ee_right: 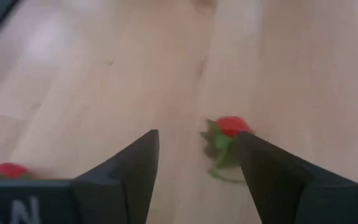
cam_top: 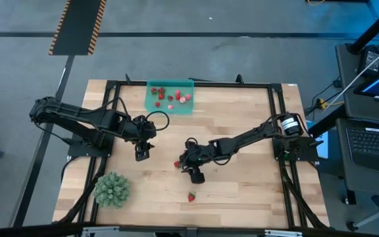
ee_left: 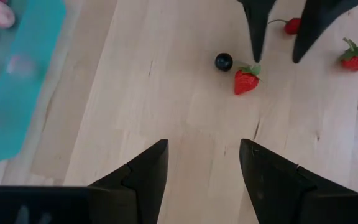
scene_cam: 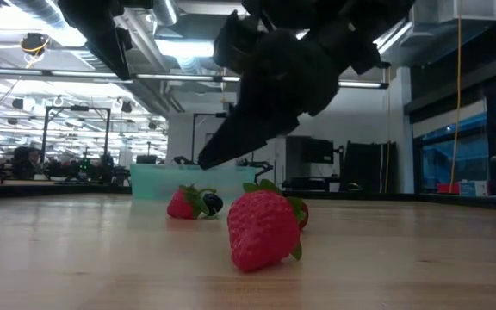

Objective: Pick and placing Produce into tupperware
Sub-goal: Put the red strawberry into the blue bin

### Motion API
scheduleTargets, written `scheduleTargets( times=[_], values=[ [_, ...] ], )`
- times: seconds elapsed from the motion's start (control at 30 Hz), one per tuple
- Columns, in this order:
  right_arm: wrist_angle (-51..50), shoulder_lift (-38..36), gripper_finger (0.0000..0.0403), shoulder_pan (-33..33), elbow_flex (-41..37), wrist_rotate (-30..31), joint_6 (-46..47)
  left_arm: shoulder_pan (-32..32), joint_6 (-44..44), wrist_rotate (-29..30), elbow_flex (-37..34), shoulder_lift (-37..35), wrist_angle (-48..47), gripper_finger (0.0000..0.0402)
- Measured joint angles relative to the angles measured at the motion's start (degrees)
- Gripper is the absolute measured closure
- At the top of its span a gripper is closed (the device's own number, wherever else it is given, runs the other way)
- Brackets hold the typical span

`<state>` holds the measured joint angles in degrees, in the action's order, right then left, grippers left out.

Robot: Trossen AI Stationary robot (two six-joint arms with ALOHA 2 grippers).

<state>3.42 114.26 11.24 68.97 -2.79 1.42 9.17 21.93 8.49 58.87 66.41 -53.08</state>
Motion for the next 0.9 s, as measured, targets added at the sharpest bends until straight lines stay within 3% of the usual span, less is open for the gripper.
scheduleTargets(
  times=[0.17, 0.9],
  values=[
    [-1.4, 1.5, 0.0193, 0.3, 0.0, 5.7, 3.9, 0.0, 0.0, 0.0, 0.0, 0.0, 0.0, 0.0211],
    [-1.0, 4.9, 0.0195, 1.0, 0.4, 7.8, 4.6, 0.0, 0.0, 0.0, 0.0, 0.0, 0.0, 0.0212]
  ],
)
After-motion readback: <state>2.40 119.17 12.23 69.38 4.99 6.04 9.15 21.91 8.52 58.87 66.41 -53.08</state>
